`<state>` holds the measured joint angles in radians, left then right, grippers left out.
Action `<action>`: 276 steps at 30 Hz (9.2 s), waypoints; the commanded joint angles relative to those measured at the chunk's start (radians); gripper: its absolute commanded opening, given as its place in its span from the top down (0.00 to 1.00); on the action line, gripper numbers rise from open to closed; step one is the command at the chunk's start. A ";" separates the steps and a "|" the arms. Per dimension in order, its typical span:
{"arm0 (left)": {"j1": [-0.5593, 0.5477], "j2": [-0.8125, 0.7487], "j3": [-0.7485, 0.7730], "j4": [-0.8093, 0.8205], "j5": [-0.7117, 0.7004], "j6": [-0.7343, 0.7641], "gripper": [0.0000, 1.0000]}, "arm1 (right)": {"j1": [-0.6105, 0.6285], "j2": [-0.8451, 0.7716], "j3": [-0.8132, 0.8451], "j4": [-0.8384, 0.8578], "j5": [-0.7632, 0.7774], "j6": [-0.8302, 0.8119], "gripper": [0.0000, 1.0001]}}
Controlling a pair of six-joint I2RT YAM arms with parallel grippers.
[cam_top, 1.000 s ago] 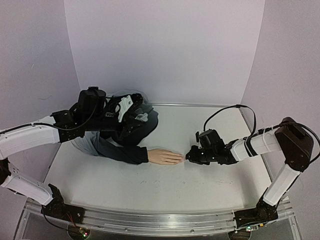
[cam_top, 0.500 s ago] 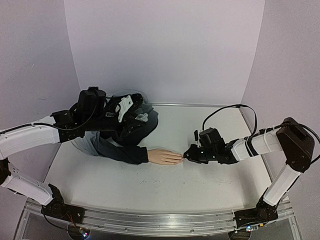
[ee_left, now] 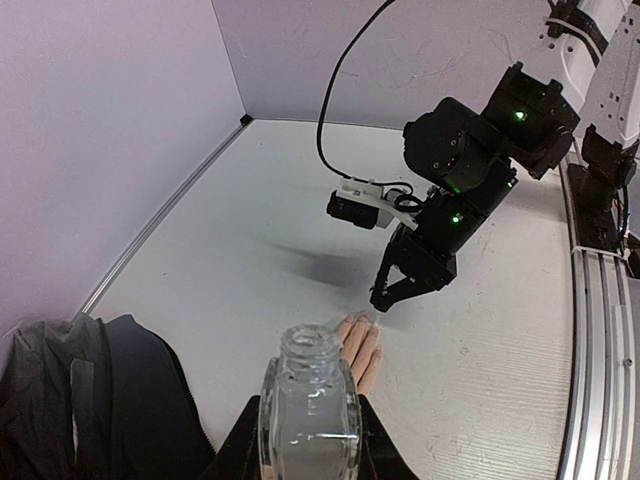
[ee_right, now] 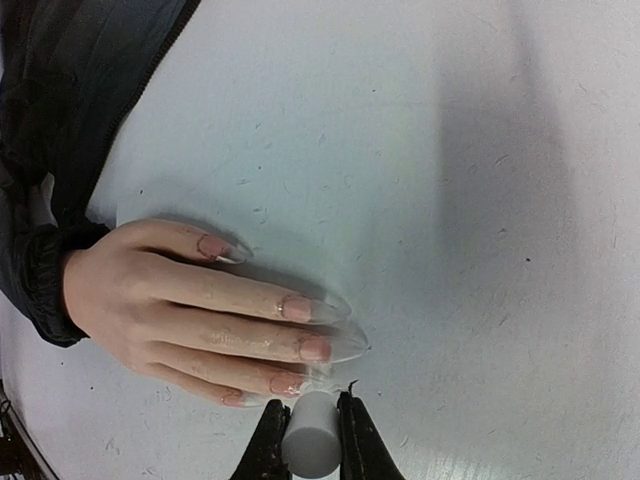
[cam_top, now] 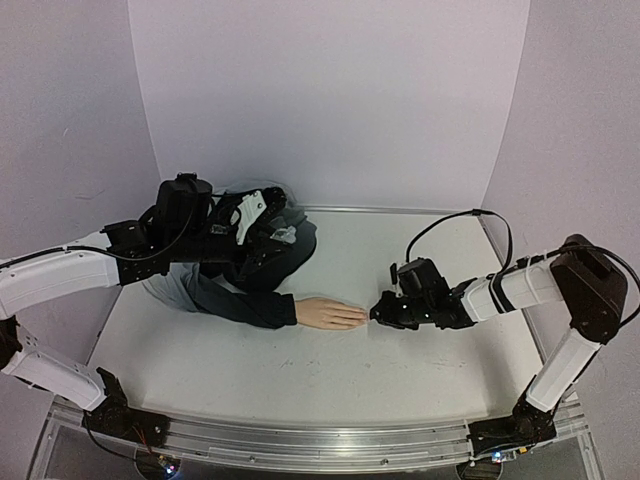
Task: Paint the nails
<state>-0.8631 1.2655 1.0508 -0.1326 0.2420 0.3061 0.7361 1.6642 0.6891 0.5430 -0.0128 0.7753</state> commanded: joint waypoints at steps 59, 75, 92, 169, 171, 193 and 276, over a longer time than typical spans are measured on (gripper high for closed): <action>-0.020 -0.094 -0.060 0.021 0.108 0.195 1.00 | 0.215 -0.253 0.494 -0.009 -0.398 -0.353 1.00; -0.023 -0.080 -0.055 0.020 0.118 0.186 1.00 | 0.217 -0.240 0.487 0.009 -0.401 -0.347 1.00; -0.022 -0.074 -0.052 0.021 0.117 0.186 1.00 | 0.231 -0.175 0.507 0.008 -0.431 -0.339 1.00; -0.022 -0.025 -0.048 0.087 0.500 -0.037 1.00 | 0.164 -0.128 0.543 -0.037 -0.911 -0.649 0.52; -0.022 -0.023 -0.046 0.087 0.503 -0.038 1.00 | 0.164 -0.122 0.548 -0.036 -0.917 -0.642 0.56; -0.019 -0.071 -0.078 0.142 -0.177 -0.091 1.00 | 0.303 0.004 0.529 0.087 -0.215 -0.303 1.00; -0.022 -0.073 -0.097 0.166 -0.394 -0.085 1.00 | 0.415 0.111 0.697 -0.130 0.179 0.068 1.00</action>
<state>-0.8909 1.2037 0.9195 -0.1135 0.1688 0.2260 1.0069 1.6463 1.2118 0.6464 -0.2237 0.5213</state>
